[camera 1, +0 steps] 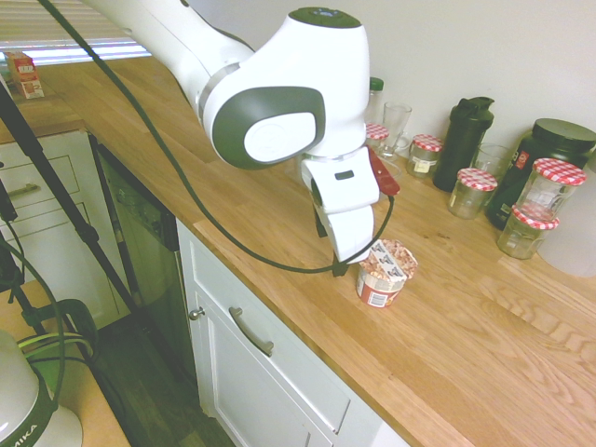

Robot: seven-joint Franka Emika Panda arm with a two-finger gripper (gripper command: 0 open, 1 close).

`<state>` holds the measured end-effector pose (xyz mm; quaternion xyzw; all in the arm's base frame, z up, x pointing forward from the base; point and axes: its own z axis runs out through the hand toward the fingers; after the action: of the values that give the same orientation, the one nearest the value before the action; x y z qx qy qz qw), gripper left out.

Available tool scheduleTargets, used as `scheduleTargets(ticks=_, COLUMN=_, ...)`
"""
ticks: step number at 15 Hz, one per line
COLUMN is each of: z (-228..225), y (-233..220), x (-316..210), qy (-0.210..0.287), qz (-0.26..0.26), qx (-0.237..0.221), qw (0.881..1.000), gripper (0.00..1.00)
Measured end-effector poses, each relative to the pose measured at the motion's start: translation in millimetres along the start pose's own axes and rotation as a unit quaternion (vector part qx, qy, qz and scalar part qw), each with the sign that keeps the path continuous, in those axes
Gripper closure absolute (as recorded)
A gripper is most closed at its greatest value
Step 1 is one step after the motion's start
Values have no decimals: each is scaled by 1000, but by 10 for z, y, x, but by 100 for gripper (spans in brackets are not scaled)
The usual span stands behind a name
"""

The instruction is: Put the cereal into the container

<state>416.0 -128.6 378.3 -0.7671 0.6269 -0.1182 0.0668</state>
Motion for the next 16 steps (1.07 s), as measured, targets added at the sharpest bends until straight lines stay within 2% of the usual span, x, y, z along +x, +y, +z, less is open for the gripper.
scheduleTargets(ticks=5, z=186, y=-8, x=153, qy=27, qz=45, qx=-16, qw=999, gripper=0)
scheduleTargets(ticks=9, z=235, y=37, x=366, qy=38, qz=65, qx=-10, qw=997, gripper=0)
scheduleTargets(ticks=12, z=197, y=-41, x=477, qy=52, qz=56, qx=-6, qw=997, gripper=0)
scheduleTargets(ticks=16, z=385, y=-246, x=580, qy=67, qz=33, qx=-19, qw=997, gripper=0)
